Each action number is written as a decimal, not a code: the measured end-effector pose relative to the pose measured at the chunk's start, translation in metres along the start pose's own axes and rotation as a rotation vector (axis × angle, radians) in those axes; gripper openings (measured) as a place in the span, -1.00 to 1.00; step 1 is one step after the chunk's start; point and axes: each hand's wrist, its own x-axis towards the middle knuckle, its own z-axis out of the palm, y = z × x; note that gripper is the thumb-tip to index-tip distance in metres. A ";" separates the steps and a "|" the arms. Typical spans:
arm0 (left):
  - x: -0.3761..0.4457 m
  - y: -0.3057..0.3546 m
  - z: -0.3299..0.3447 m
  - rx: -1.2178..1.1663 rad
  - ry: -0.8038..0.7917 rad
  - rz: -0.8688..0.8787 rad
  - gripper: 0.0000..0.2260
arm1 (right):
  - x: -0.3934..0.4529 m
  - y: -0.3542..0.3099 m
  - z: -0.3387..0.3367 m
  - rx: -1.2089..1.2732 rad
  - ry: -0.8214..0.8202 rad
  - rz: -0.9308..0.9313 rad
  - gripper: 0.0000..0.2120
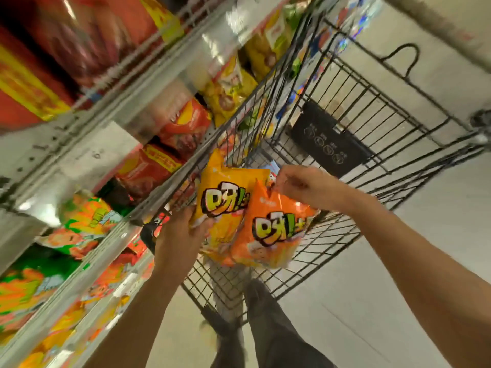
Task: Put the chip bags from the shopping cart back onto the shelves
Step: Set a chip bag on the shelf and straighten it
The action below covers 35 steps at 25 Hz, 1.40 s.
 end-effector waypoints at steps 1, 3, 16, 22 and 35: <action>-0.007 0.008 -0.011 -0.085 -0.015 0.006 -0.66 | -0.012 -0.016 -0.020 -0.006 0.046 -0.029 -0.83; -0.024 0.025 -0.034 -0.258 -0.040 0.011 -0.67 | -0.043 -0.053 -0.051 0.037 0.129 -0.067 -0.84; -0.213 0.084 -0.222 -0.524 0.356 0.209 -0.93 | -0.215 -0.315 -0.047 -0.276 0.310 -0.400 -0.87; -0.289 0.093 -0.270 -0.708 0.521 0.201 -0.81 | -0.248 -0.368 -0.043 -0.278 0.292 -0.561 -0.89; -0.383 0.127 -0.313 -0.708 0.913 0.096 -0.75 | -0.259 -0.432 -0.062 -0.323 0.188 -0.850 -0.89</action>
